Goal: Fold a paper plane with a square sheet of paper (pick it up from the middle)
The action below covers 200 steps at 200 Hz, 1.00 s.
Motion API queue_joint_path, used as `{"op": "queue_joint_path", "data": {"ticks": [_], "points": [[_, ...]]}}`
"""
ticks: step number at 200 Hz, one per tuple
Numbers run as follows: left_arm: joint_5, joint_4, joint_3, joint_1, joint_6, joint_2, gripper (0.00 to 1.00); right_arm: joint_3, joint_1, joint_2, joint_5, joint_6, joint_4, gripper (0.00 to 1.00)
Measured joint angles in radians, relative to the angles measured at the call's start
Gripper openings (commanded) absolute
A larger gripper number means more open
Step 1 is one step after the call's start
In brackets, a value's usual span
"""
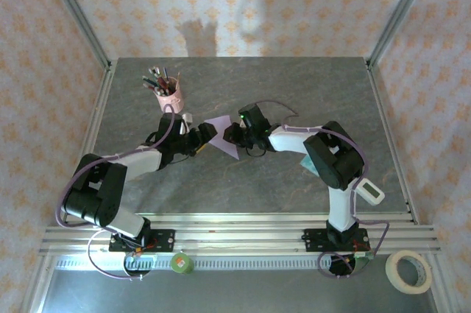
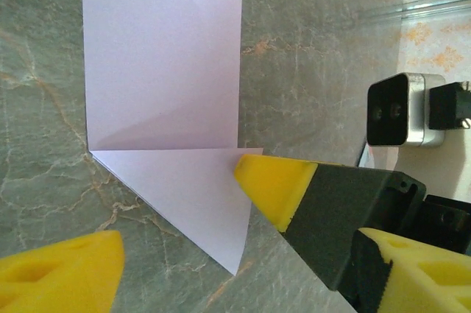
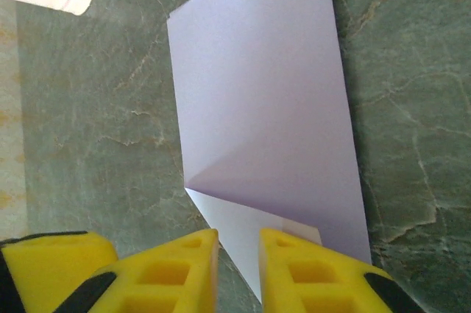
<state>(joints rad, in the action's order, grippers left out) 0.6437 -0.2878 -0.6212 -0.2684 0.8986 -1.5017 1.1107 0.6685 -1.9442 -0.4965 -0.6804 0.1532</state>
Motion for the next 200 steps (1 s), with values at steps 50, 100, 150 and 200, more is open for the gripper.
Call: {"op": "queue_joint_path", "data": {"ticks": [50, 100, 150, 200], "points": [[-0.001, 0.001, -0.002, -0.031, 0.040, -0.060, 0.64, -0.045, 0.000, 0.000, 0.018, -0.007, 0.005, 0.20], [-0.070, 0.002, -0.004, -0.059, 0.108, -0.071, 0.46, -0.045, -0.003, -0.004, 0.013, 0.011, -0.017, 0.19], [-0.164, -0.001, 0.000, -0.078, 0.179, -0.071, 0.38, -0.045, -0.013, -0.018, -0.026, 0.023, -0.014, 0.18], [-0.209, -0.008, 0.001, -0.101, 0.209, -0.087, 0.36, -0.043, -0.015, -0.019, -0.035, 0.046, -0.019, 0.18]]}}
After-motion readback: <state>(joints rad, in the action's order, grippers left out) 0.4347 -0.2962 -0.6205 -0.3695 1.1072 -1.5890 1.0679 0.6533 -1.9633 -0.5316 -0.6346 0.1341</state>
